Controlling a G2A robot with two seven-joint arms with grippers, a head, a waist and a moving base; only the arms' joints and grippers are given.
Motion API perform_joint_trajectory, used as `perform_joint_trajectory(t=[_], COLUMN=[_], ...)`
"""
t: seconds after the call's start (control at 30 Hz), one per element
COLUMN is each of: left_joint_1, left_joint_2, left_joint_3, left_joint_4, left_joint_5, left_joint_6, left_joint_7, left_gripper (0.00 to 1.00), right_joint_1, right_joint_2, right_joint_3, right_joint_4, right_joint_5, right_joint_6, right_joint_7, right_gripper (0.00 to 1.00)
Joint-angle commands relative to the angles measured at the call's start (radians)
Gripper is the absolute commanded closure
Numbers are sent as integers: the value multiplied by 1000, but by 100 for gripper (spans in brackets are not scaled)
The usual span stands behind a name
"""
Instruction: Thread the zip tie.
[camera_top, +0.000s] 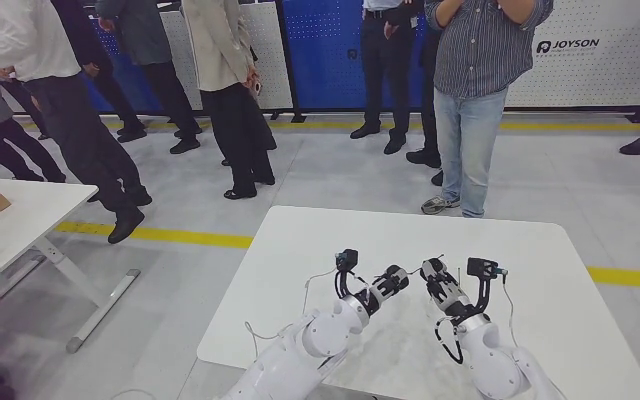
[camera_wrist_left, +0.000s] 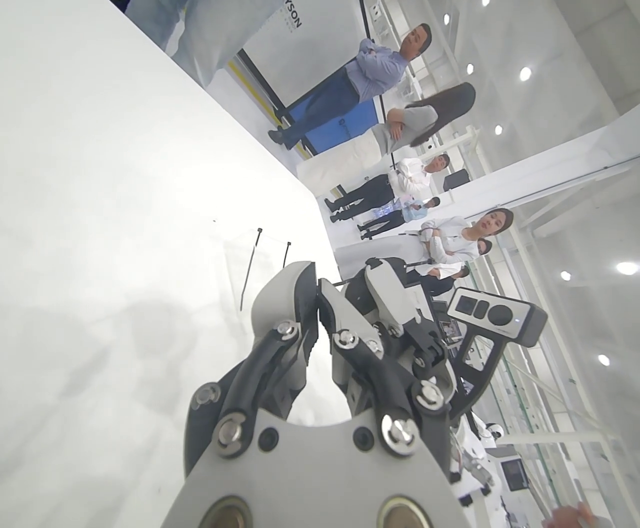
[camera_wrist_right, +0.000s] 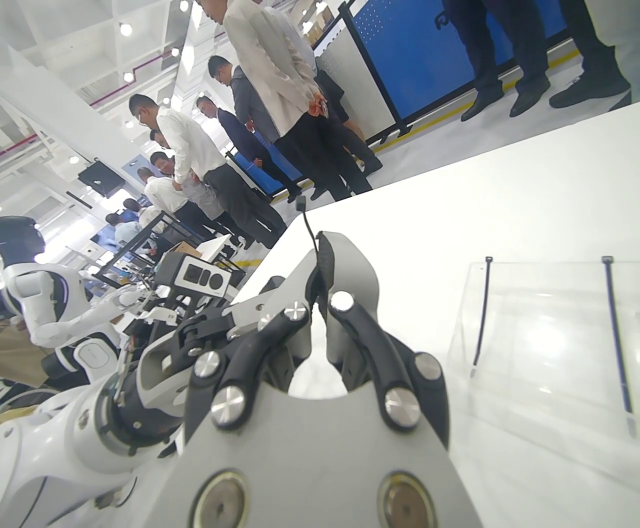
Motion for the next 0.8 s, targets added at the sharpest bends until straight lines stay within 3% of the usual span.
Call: perform_joint_trajectory(t=[0.0, 0.5, 0.77], left_joint_1=[0, 17, 24], left_joint_2=[-1, 0, 2], left_joint_3=[1, -14, -21], left_joint_4=[0, -26, -39], left_joint_5=[1, 1, 7], left_joint_6=[-4, -45, -47], left_joint_7=[2, 5, -5], left_gripper=[100, 100, 100], right_joint_1=[0, 9, 17], right_joint_2=[0, 3, 3], right_joint_3=[1, 29, 36], right_joint_4=[1, 17, 33], right_joint_5=[6, 77, 108], right_joint_6=[-6, -76, -92], right_joint_7=[7, 68, 95], right_gripper=[100, 100, 100])
